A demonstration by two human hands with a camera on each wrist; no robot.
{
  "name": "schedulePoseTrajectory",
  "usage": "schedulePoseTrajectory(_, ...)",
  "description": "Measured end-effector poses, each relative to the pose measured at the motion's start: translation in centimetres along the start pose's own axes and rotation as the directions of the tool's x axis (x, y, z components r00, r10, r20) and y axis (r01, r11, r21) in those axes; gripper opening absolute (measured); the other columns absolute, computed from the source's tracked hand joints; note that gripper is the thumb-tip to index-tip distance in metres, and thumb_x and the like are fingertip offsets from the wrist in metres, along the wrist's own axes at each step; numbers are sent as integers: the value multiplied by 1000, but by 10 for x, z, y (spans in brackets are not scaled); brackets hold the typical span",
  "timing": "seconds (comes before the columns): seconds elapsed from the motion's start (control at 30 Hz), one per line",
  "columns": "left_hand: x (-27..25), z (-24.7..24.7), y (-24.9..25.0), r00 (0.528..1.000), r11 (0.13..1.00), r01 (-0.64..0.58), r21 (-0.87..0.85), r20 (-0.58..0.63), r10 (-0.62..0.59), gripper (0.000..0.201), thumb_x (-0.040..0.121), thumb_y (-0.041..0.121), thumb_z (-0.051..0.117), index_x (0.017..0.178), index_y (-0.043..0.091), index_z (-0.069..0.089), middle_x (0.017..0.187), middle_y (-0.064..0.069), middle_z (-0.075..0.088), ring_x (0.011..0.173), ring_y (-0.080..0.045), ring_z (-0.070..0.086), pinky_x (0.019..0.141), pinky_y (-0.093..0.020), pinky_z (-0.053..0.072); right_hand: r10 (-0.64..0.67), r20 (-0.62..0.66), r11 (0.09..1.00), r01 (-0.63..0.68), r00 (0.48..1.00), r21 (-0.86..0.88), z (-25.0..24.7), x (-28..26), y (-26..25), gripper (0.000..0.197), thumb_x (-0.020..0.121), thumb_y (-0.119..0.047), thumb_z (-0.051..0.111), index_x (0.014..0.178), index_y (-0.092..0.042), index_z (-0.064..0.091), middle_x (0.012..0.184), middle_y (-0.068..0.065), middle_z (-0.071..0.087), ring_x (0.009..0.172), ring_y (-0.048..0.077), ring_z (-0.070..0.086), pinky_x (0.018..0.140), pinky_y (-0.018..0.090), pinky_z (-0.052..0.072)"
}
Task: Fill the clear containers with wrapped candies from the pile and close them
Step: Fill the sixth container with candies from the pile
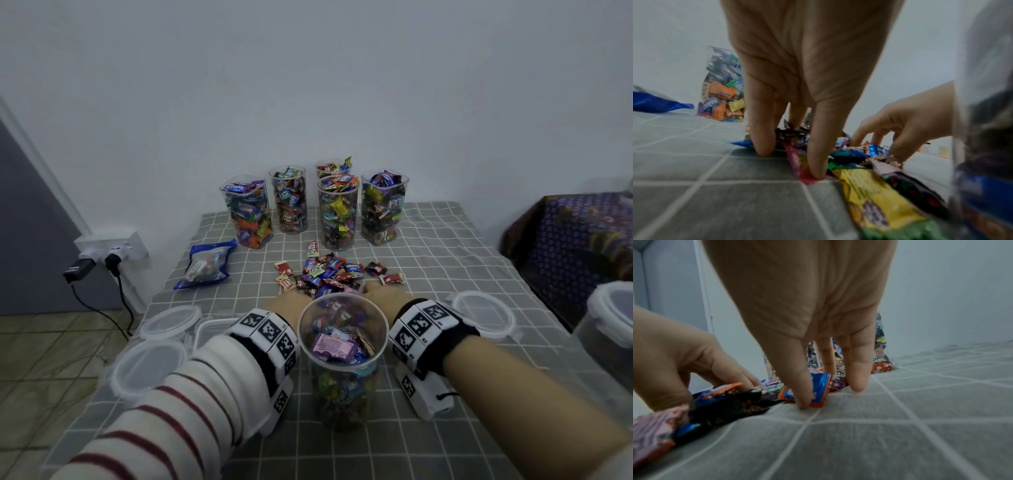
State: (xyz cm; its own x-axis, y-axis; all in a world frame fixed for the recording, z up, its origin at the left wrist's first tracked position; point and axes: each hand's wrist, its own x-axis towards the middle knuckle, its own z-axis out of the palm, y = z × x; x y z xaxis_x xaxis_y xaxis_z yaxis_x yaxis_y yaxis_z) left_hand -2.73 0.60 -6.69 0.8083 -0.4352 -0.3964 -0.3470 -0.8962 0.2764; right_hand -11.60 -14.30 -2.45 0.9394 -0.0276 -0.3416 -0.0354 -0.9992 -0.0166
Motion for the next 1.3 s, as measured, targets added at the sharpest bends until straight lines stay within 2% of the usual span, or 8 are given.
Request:
schedulePoseTrajectory(0.1,1,2,2,999,996,-22,86,-25,24,37,97,24,47,126,2,56,130,-15,56,120,-30,54,102,-38,43,-18,-13,1000,18,1000,-11,6,2,-1,34,98,-34,45,130,-24,50,126,13,49,113,28,54,91,35,47)
schedulePoseTrajectory(0.17,-4,0,3,997,997,-16,78,-73,21,34,98,30,46,122,8,58,123,-11,59,112,-26,57,90,-29,45,-24,-15,1000,24,1000,20,9,4,1,35,98,-31,44,131,-22,50,125,15,52,113,30,54,93,36,47)
schedulePoseTrajectory(0.3,-15,-1,-6,978,976,-170,134,-99,183,35,96,38,46,114,14,65,116,-6,63,100,-25,62,87,-32,51,-38,-86,999,38,996,0,11,0,2,31,97,-30,45,126,-22,55,117,13,58,107,31,57,85,32,47)
schedulePoseTrajectory(0.57,-35,-6,-9,953,944,-205,258,-169,253,24,92,31,50,98,18,69,100,-4,68,87,-23,64,71,-31,50,-22,-93,1000,23,995,2,15,-4,9,25,91,-29,51,101,-12,66,102,11,64,96,29,61,76,30,46)
schedulePoseTrajectory(0.87,-86,-36,6,908,961,-266,-75,-354,224,28,87,33,63,100,10,69,100,-12,68,94,-27,59,64,-28,32,67,-228,966,-6,971,260,0,-34,17,20,91,-17,53,103,-8,65,102,11,66,97,25,59,72,26,41)
schedulePoseTrajectory(1.0,-100,-43,8,886,925,-299,-234,-429,177,27,86,34,67,98,11,73,93,-8,71,85,-20,62,63,-28,41,100,-303,911,35,948,410,-12,-55,17,8,88,-15,56,91,-11,63,96,10,62,87,25,58,80,35,49)
schedulePoseTrajectory(1.17,-109,-44,10,854,845,-371,-386,-500,146,13,86,21,68,93,11,73,82,-3,70,73,-17,64,55,-20,47,172,-385,747,134,907,651,-25,-76,16,12,86,-6,59,79,-15,62,72,2,60,58,13,55,56,25,50)
schedulePoseTrajectory(1.3,-113,-48,7,838,765,-405,-501,-538,91,7,84,15,68,85,8,71,77,-10,70,74,-29,67,70,-47,56,197,-533,591,334,823,734,-36,-97,10,15,86,-3,59,77,-15,63,72,8,65,61,17,60,54,26,52)
